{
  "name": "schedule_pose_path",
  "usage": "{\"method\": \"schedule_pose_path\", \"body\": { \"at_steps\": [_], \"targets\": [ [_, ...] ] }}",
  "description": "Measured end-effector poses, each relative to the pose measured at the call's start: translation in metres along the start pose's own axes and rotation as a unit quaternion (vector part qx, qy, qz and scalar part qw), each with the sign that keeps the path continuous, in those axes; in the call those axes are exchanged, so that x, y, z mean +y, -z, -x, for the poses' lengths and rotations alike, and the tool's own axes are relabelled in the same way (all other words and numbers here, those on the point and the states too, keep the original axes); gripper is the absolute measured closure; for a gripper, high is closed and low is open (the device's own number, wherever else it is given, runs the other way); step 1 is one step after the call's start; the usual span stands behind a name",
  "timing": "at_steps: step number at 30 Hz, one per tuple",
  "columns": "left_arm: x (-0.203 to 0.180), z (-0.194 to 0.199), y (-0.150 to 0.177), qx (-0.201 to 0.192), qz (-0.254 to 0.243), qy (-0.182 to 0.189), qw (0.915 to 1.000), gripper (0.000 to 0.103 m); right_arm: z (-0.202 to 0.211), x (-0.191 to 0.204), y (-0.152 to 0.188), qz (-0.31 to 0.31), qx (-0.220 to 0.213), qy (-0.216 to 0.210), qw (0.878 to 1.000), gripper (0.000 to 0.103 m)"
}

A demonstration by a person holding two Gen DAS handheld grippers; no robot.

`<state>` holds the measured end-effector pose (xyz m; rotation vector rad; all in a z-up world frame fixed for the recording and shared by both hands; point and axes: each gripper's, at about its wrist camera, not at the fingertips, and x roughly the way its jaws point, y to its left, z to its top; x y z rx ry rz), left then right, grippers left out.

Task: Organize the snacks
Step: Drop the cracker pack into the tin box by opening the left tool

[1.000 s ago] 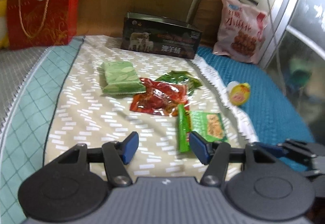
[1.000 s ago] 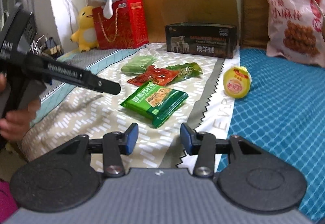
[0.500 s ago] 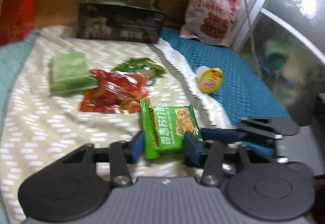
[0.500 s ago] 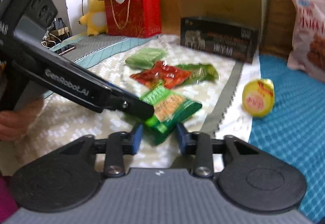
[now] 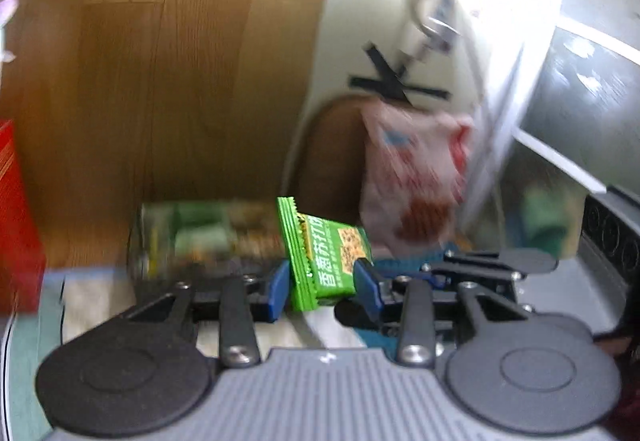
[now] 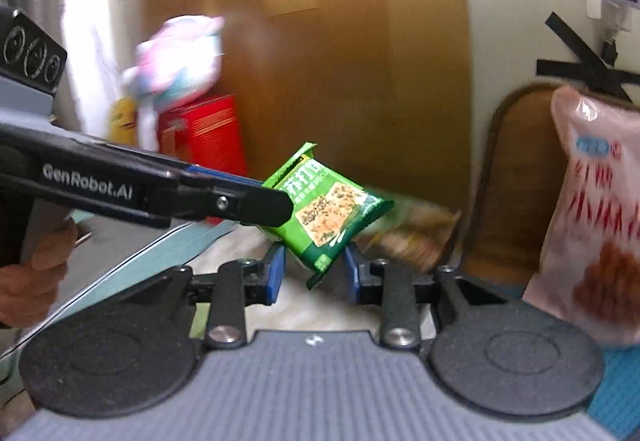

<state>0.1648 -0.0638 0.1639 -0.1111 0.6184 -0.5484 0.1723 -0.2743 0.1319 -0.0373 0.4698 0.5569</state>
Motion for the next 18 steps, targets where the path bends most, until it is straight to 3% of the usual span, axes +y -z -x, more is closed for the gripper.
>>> {"method": "schedule_pose_path", "body": {
  "at_steps": [5, 8, 9, 10, 14, 18],
  "targets": [
    [0.036, -0.078, -0.019, 0.028, 0.044, -0.031, 0.9982, 0.068, -0.059, -0.029, 0.014, -0.054, 0.010, 0.019, 0.998, 0.066],
    [0.049, -0.109, -0.013, 0.043, 0.053, -0.056, 0.9961, 0.065, -0.070, -0.038, 0.020, -0.066, 0.013, 0.038, 0.997, 0.062],
    [0.051, -0.115, -0.012, 0.050, 0.055, -0.059, 0.9955, 0.060, -0.068, -0.040, 0.021, -0.070, 0.014, 0.036, 0.997, 0.062],
    [0.054, -0.118, -0.010, 0.055, 0.058, -0.061, 0.9950, 0.054, -0.061, -0.041, 0.021, -0.073, 0.010, 0.035, 0.997, 0.062],
    [0.053, -0.097, -0.005, 0.034, 0.063, -0.054, 0.9960, 0.054, -0.002, -0.046, 0.031, -0.086, -0.011, 0.025, 0.996, 0.062],
    [0.039, -0.047, 0.012, 0.011, 0.076, -0.001, 0.9971, 0.054, 0.065, -0.037, 0.071, -0.067, -0.021, 0.019, 0.997, 0.053]
  ]
}}
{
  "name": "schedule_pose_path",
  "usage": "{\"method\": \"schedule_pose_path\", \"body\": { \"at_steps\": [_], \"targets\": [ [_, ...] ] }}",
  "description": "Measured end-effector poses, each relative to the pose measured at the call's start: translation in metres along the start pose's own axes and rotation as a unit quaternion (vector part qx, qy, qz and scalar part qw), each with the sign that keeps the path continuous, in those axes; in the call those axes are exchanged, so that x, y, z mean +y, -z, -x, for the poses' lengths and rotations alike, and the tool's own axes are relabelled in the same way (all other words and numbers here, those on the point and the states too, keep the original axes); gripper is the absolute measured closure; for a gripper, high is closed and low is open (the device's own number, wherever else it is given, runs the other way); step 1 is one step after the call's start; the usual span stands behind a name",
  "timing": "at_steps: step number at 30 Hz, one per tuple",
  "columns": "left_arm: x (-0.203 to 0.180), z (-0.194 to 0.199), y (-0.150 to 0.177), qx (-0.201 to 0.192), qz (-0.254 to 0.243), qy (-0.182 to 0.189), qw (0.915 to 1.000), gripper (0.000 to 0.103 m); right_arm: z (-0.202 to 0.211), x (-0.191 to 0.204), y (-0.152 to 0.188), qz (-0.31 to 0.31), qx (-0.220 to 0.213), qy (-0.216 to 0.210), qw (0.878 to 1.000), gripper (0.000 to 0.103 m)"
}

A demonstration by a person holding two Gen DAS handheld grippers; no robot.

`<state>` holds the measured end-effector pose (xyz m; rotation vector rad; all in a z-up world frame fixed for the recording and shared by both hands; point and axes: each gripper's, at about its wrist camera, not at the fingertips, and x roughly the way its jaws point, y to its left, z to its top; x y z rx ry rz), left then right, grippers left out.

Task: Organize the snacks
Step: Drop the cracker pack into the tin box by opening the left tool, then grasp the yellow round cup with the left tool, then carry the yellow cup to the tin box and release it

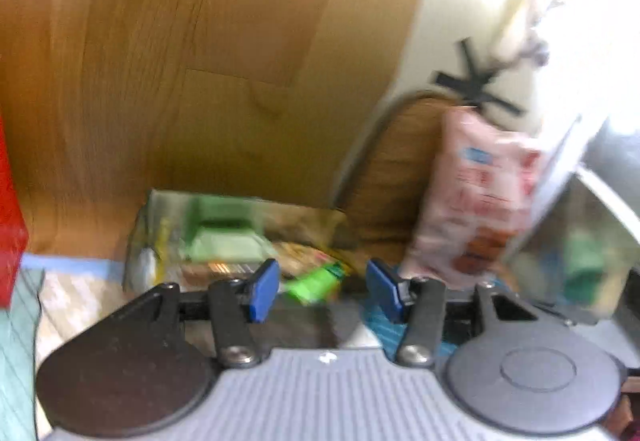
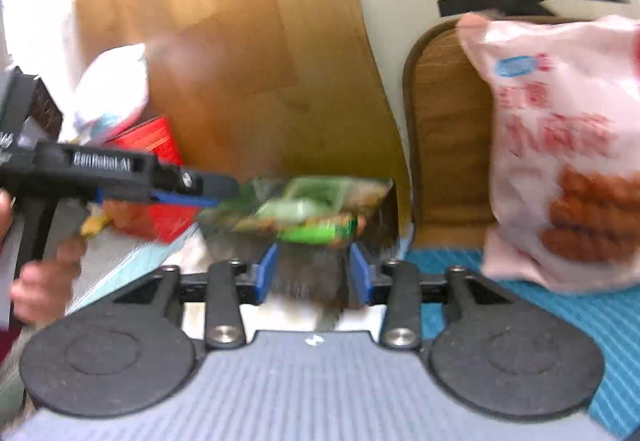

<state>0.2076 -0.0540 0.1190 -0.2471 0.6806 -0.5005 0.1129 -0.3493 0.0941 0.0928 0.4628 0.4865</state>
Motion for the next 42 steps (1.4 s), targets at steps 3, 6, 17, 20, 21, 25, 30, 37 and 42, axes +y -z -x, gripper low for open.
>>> {"method": "schedule_pose_path", "body": {
  "at_steps": [3, 6, 17, 20, 21, 25, 30, 37, 42],
  "targets": [
    [-0.021, 0.012, 0.039, 0.035, -0.007, 0.051, 0.9980, 0.054, 0.036, 0.012, 0.043, 0.017, 0.012, 0.003, 1.000, 0.053],
    [-0.043, 0.006, 0.082, 0.081, -0.012, 0.091, 0.9925, 0.050, 0.043, 0.021, 0.075, 0.011, 0.035, 0.012, 0.999, 0.050],
    [-0.075, -0.034, 0.133, 0.141, 0.000, 0.101, 0.9848, 0.057, 0.012, 0.045, 0.090, 0.022, 0.075, 0.036, 0.996, 0.073],
    [-0.074, -0.008, 0.131, 0.118, -0.013, 0.094, 0.9885, 0.057, 0.023, 0.060, 0.090, 0.026, 0.056, 0.013, 0.998, 0.073],
    [-0.072, 0.003, 0.131, 0.112, -0.014, 0.094, 0.9892, 0.057, 0.025, 0.068, 0.091, 0.028, 0.055, 0.005, 0.998, 0.074],
    [-0.057, 0.045, 0.147, 0.099, -0.015, 0.083, 0.9915, 0.057, 0.022, 0.095, 0.102, 0.030, 0.069, -0.033, 0.997, 0.074],
    [-0.028, 0.078, 0.180, 0.097, 0.014, 0.057, 0.9935, 0.056, 0.006, 0.125, 0.123, 0.040, 0.098, -0.064, 0.992, 0.074],
    [-0.013, 0.092, 0.201, 0.087, 0.033, 0.040, 0.9948, 0.056, 0.011, 0.144, 0.129, 0.057, 0.080, -0.051, 0.994, 0.070],
    [-0.018, 0.090, 0.201, 0.086, 0.029, 0.040, 0.9951, 0.057, 0.013, 0.147, 0.130, 0.066, 0.072, -0.027, 0.995, 0.075]
  ]
}}
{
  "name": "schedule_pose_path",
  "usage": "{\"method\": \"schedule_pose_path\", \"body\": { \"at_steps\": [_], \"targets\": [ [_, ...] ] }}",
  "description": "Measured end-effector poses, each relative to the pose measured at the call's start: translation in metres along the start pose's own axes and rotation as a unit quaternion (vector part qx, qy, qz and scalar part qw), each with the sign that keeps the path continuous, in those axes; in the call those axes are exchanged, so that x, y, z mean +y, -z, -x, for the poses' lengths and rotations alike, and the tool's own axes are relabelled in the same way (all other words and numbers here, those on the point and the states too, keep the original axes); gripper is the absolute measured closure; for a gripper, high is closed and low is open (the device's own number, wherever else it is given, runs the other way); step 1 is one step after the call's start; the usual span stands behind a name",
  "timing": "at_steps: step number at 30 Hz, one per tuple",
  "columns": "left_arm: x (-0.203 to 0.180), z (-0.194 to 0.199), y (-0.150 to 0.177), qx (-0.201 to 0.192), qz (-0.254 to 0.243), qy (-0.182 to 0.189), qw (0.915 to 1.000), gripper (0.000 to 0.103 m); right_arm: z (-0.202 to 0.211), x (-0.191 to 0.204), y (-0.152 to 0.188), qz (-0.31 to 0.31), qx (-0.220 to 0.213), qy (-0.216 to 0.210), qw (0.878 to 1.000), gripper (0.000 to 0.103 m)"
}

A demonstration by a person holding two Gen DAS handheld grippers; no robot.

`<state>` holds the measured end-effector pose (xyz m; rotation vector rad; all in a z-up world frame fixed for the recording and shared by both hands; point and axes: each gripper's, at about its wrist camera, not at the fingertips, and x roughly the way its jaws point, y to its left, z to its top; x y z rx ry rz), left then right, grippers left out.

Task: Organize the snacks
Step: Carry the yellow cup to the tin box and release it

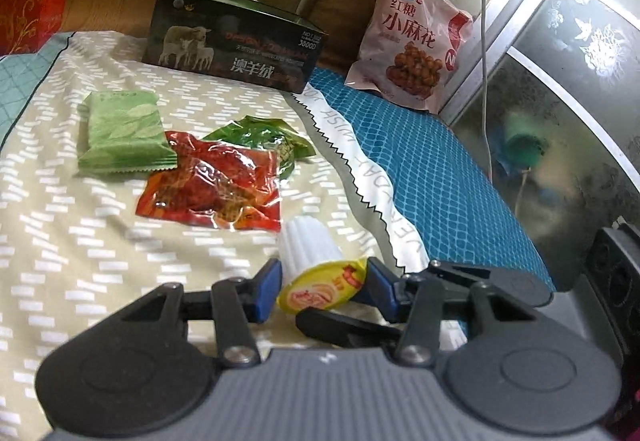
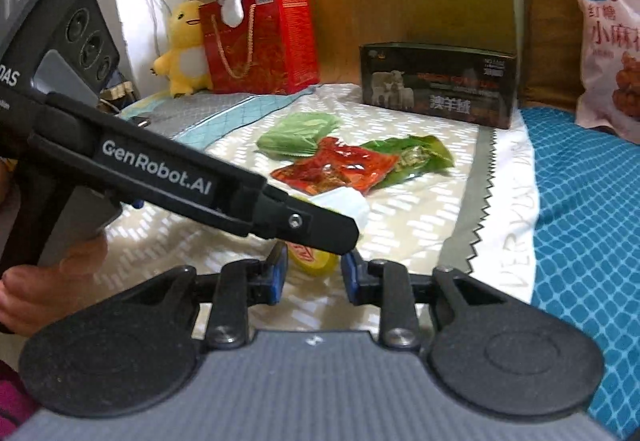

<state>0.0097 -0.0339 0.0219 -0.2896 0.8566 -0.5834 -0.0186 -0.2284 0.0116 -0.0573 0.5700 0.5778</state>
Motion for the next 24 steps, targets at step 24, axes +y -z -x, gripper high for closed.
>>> {"method": "schedule_pose_path", "body": {
  "at_steps": [24],
  "targets": [
    [0.023, -0.102, -0.239, -0.078, -0.019, -0.104, 0.9913, 0.033, -0.134, -0.124, -0.173, -0.033, -0.079, 0.075, 0.994, 0.071]
  ]
}}
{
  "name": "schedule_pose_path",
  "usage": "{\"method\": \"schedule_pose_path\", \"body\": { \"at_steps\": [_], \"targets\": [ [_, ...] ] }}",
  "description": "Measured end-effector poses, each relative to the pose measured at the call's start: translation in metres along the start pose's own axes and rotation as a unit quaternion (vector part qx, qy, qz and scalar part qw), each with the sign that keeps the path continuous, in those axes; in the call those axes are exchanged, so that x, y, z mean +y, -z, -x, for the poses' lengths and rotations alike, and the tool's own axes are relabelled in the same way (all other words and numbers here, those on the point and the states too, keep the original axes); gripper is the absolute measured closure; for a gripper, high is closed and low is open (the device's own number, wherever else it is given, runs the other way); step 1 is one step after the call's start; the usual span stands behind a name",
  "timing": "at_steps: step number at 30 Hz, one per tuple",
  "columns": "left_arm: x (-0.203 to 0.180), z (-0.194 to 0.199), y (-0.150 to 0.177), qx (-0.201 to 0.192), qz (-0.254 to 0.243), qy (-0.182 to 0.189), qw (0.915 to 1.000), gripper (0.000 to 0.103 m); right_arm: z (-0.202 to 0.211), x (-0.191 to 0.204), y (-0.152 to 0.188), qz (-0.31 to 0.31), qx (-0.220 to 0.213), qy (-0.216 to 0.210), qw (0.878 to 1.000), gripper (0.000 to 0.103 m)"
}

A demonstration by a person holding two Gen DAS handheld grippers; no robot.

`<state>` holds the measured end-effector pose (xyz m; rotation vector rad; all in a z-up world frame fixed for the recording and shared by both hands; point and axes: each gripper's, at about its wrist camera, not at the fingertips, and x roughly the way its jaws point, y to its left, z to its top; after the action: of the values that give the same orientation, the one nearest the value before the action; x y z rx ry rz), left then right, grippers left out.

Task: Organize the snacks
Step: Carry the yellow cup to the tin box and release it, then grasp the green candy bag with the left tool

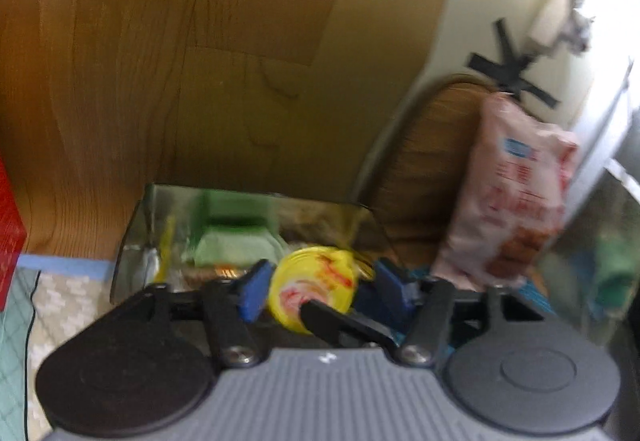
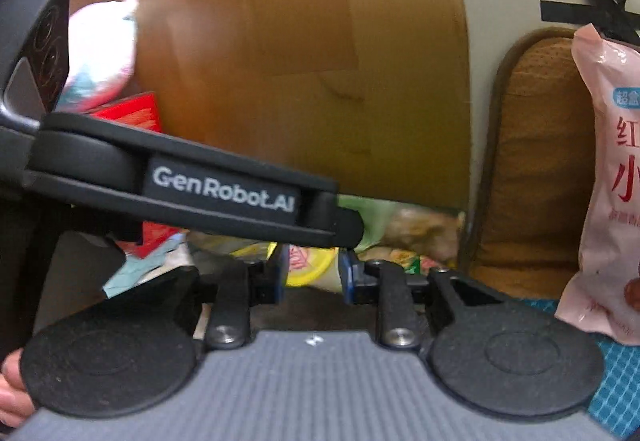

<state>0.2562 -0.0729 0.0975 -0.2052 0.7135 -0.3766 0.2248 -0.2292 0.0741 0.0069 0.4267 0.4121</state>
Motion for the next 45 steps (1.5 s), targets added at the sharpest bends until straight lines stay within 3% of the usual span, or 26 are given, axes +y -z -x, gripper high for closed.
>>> {"method": "schedule_pose_path", "body": {
  "at_steps": [1, 5, 8, 13, 15, 17, 18, 21, 26, 31, 36, 41, 44, 45],
  "targets": [
    [0.002, -0.003, -0.002, -0.002, 0.000, -0.006, 1.0000, 0.028, 0.006, -0.001, 0.001, -0.003, -0.009, 0.005, 1.000, 0.070],
    [0.020, 0.017, 0.008, -0.029, 0.004, 0.010, 0.9995, 0.029, 0.046, -0.004, 0.017, -0.011, -0.024, -0.012, 1.000, 0.070],
    [0.041, 0.051, 0.030, -0.044, 0.006, 0.021, 0.9988, 0.029, 0.068, -0.001, 0.043, -0.024, 0.018, -0.061, 0.998, 0.071],
    [0.069, 0.089, 0.076, -0.004, 0.026, 0.038, 0.9989, 0.029, 0.077, -0.001, 0.089, -0.058, 0.108, -0.089, 0.988, 0.070],
    [0.074, 0.100, 0.097, 0.009, 0.035, 0.053, 0.9979, 0.029, 0.081, -0.004, 0.099, -0.087, 0.109, -0.097, 0.985, 0.069],
    [0.074, 0.108, 0.120, 0.019, 0.048, 0.073, 0.9960, 0.029, 0.084, -0.002, 0.102, -0.113, 0.124, -0.126, 0.978, 0.077],
    [0.073, 0.111, 0.129, 0.024, 0.051, 0.080, 0.9952, 0.029, 0.088, 0.002, 0.103, -0.115, 0.120, -0.130, 0.978, 0.088],
    [0.066, 0.117, 0.152, 0.025, 0.042, 0.080, 0.9956, 0.031, 0.097, 0.009, 0.105, -0.116, 0.116, -0.118, 0.979, 0.101],
    [0.061, 0.129, 0.161, 0.018, 0.038, 0.083, 0.9957, 0.031, 0.122, 0.007, 0.104, -0.159, 0.099, -0.135, 0.973, 0.100],
    [0.067, 0.133, 0.167, 0.030, 0.042, 0.074, 0.9959, 0.032, 0.164, 0.010, 0.102, -0.166, 0.052, -0.134, 0.976, 0.100],
    [0.064, 0.134, 0.169, 0.039, 0.047, 0.076, 0.9952, 0.031, 0.194, -0.009, 0.122, -0.188, 0.020, -0.064, 0.980, 0.100],
    [0.037, 0.132, 0.161, 0.042, 0.029, 0.130, 0.9902, 0.031, 0.198, -0.028, 0.148, -0.213, 0.051, -0.025, 0.975, 0.096],
    [0.016, 0.118, 0.161, 0.064, 0.017, 0.161, 0.9847, 0.031, 0.197, -0.031, 0.156, -0.220, 0.061, -0.047, 0.973, 0.090],
    [0.010, 0.111, 0.162, 0.075, 0.014, 0.166, 0.9832, 0.031, 0.197, -0.032, 0.158, -0.221, 0.066, -0.061, 0.971, 0.082]
  ]
}}
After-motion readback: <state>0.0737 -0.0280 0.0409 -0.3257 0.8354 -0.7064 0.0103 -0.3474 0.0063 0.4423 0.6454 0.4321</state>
